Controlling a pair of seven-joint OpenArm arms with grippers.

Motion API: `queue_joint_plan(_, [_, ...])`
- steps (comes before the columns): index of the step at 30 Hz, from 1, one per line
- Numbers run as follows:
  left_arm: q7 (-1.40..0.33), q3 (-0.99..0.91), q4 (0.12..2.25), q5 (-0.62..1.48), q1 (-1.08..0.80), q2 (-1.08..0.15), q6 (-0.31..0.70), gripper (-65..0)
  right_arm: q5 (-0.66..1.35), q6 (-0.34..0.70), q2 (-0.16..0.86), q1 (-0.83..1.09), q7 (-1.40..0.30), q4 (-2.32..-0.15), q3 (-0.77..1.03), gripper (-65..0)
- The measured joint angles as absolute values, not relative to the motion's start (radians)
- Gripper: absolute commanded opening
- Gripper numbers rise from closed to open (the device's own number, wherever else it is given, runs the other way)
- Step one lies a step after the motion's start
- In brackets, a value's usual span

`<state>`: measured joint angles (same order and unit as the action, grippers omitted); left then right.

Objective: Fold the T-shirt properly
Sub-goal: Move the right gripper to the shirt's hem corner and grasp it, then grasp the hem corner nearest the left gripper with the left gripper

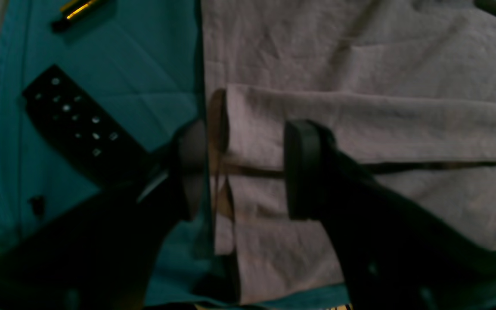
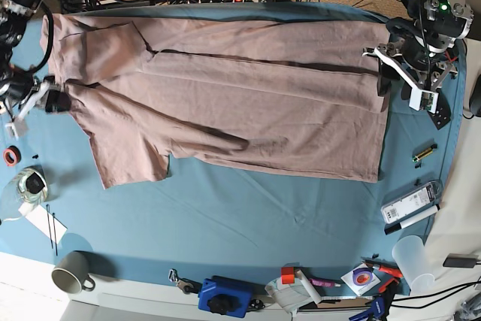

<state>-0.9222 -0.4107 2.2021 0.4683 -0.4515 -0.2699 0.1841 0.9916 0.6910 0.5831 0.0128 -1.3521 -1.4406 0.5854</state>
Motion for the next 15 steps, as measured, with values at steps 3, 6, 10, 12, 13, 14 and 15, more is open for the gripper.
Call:
queue_joint_plan(3, [-0.922, -0.411, 2.202, 0.468, -0.452, -0.270, 0.184, -35.4, 0.876, 0.686, 0.582, -0.081, -1.232, -1.436, 0.587, -43.8])
queue_joint_plan(6, [-0.922, -0.411, 2.202, 0.467, -0.453, -0.273, 0.184, -35.4, 0.829, 0.686, 0.584, -0.185, -1.178, -1.340, 0.566, -43.8])
queue_joint_plan(10, [-0.922, -0.411, 2.202, 0.468, -0.452, -0.271, 0.184, -35.4, 0.783, 0.685, 0.582, -0.308, -1.110, -1.100, 0.506, -43.8])
queue_joint_plan(12, [-0.921, -0.411, 2.202, 0.468, -0.452, -0.272, 0.184, -35.4, 0.748, 0.691, 0.583, -0.369, -1.084, -0.978, 0.464, -43.8])
queue_joint_plan(13, [-0.922, -0.411, 2.202, 0.468, -0.452, -0.271, 0.184, -35.4, 0.743, 0.691, 0.582, -0.396, -1.073, -0.928, 0.438, -43.8])
queue_joint_plan(14, [-0.922, -0.411, 2.202, 0.468, -0.452, -0.270, 0.184, -35.4, 0.744, 0.694, 0.582, -0.423, -1.065, -0.881, 0.408, -43.8])
queue_joint_plan(15, [-0.922, -0.411, 2.202, 0.468, -0.452, -0.270, 0.184, -35.4, 0.743, 0.693, 0.582, -0.447, -1.055, -0.843, 0.377, -43.8])
